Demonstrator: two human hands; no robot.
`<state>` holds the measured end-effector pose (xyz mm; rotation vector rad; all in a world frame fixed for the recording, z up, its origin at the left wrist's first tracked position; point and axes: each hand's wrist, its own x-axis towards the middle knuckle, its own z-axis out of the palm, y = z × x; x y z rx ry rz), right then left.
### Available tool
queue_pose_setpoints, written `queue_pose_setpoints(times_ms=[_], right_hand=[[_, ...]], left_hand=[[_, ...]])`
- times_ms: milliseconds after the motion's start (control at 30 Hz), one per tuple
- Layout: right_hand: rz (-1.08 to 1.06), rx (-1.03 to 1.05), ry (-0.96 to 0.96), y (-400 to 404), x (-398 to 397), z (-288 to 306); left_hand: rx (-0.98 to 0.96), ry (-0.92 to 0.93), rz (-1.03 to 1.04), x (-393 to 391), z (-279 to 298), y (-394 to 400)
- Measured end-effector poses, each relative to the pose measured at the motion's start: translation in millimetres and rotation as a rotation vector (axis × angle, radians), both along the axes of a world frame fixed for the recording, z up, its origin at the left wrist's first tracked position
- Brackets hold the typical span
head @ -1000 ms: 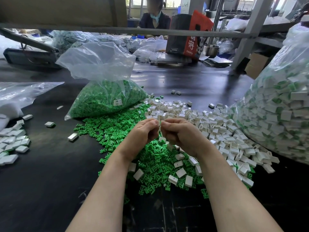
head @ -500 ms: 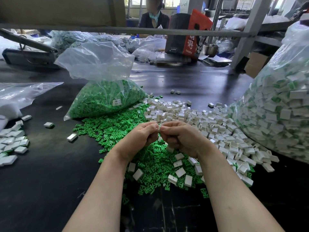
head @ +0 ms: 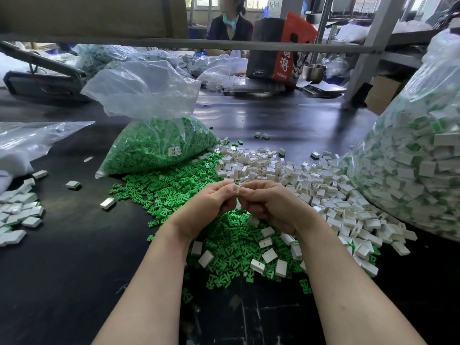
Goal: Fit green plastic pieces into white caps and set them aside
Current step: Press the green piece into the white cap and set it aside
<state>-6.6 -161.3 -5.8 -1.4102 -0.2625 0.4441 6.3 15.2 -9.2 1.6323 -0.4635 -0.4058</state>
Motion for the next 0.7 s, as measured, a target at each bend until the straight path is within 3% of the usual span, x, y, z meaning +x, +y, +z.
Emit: queue_pose_setpoints(times_ms=[700], right_hand=[[0.026,-0.094,-0.063,-0.7,-2.2,2.8]], left_hand=[[0.032,-0.024,-0.008,0.0,-0.7,1.7]])
